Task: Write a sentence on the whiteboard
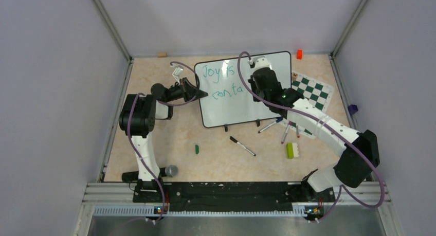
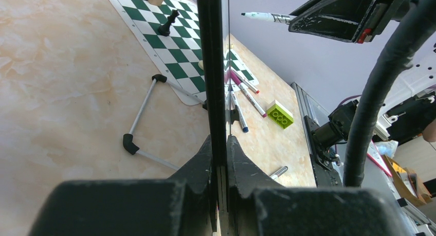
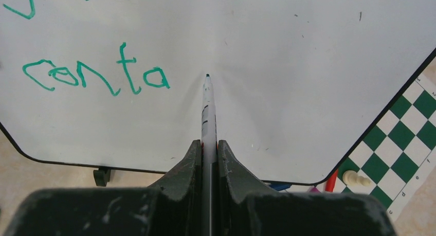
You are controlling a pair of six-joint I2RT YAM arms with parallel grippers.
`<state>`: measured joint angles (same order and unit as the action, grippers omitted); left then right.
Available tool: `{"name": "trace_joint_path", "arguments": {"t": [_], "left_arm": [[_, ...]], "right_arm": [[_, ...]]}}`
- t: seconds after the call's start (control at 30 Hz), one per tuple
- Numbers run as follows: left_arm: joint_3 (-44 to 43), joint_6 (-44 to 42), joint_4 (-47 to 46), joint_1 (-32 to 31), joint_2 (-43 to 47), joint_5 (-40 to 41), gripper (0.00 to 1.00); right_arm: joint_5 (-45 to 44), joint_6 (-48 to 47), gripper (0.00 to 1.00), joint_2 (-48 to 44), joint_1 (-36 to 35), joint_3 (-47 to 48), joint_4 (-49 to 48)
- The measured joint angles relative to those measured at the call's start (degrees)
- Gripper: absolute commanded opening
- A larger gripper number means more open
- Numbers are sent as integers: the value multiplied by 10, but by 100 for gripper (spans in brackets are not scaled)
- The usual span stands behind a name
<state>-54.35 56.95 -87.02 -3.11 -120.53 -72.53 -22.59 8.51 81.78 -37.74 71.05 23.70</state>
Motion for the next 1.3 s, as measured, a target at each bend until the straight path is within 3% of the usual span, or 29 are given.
{"name": "trace_joint_path", "arguments": {"t": [1.3], "left_arm": [[0, 0, 0, 0, 0, 0, 0]], "right_arm": [[36, -6, 0, 65, 0, 53, 27]]}}
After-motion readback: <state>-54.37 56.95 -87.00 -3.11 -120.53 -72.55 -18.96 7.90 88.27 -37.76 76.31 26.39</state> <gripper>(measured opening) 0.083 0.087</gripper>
